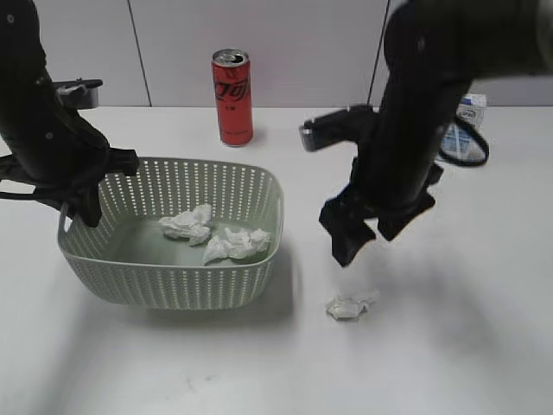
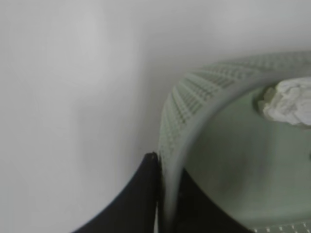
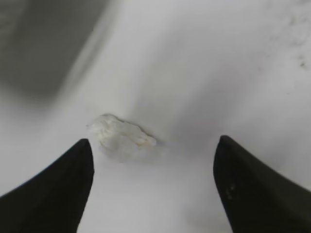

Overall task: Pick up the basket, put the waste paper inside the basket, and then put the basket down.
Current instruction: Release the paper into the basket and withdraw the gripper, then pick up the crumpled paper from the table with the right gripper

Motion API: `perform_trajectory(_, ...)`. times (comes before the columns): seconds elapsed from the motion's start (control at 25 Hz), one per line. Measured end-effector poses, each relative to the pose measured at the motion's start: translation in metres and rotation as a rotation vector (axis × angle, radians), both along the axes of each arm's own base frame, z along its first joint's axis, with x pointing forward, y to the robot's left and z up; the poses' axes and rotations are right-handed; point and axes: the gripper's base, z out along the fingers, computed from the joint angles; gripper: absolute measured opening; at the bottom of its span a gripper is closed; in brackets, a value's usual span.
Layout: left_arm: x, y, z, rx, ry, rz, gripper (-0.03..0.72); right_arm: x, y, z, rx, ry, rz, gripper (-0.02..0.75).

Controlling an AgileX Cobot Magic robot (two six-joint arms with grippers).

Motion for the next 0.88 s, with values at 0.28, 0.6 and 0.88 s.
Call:
perform_trajectory(0.28, 0.001, 0.003, 0.0, 0.032, -0.012, -0.025, 0.0, -0.022, -0.012, -0.057, 0.061, -0.037, -0.102, 0.575)
perform_trajectory(0.6, 0.001, 0.004, -0.001, 0.039, -0.015, -0.027, 0.0, -0.027, -0.001, -0.085, 0.02, 0.004, -0.063, 0.536)
perform_trajectory(0.88, 0.001, 0.005, -0.001, 0.04, -0.015, -0.03, 0.0, -0.036, -0.003, -0.074, -0.018, 0.035, -0.05, 0.05)
